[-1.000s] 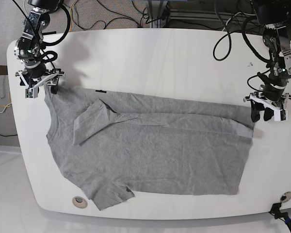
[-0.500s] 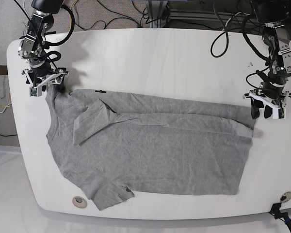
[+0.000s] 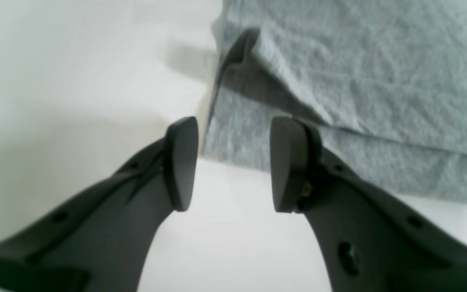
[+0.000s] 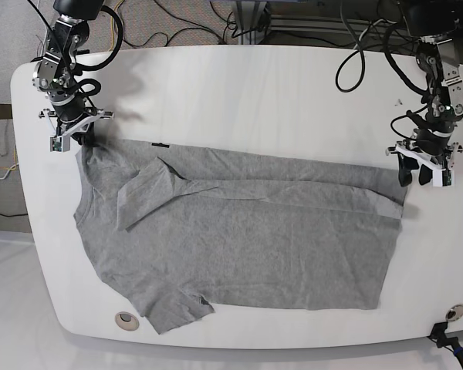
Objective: Fold the T-shirt properly
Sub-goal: 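Grasp the folded edge and drag the shirt toward the robot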
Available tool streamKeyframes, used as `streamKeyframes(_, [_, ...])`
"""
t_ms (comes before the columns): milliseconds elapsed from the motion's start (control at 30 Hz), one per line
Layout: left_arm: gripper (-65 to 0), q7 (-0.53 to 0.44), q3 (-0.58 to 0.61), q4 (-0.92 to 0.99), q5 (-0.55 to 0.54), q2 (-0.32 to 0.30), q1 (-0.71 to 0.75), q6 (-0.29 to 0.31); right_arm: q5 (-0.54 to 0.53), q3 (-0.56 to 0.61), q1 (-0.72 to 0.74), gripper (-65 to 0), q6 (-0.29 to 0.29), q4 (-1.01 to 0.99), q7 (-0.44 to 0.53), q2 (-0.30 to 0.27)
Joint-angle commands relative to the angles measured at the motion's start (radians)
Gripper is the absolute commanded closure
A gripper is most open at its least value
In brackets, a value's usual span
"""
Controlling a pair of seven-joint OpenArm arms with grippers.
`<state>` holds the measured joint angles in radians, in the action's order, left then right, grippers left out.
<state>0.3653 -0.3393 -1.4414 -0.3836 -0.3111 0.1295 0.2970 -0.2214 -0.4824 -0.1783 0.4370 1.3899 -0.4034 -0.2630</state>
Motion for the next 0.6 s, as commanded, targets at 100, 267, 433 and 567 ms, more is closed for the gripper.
streamKeyframes(100, [-27.7,-0.027,-0.047,0.075,-0.012,-0.018,-0.021,0.003,0.003,-0.003,0.0,0.0,-0.004,0.009,-0.005,-0.014])
streamKeyframes(267, [-27.7,-0.027,-0.048,0.193,-0.008,-0.018,-0.093,0.003,0.001,-0.002,0.0,0.0,-0.004,0.009,-0.005,-0.014])
streamKeyframes(433, [-27.7,-0.027,-0.042,0.204,-0.008,-0.016,-0.109,0.003,0.001,0.0,-0.002,0.0,-0.004,0.009,-0.005,-0.014])
streamKeyframes(567, [-27.7,-0.027,-0.034,0.245,-0.01,-0.016,-0.13,0.003,0.001,0.0,-0.002,0.0,-0.002,0.01,-0.005,-0.014])
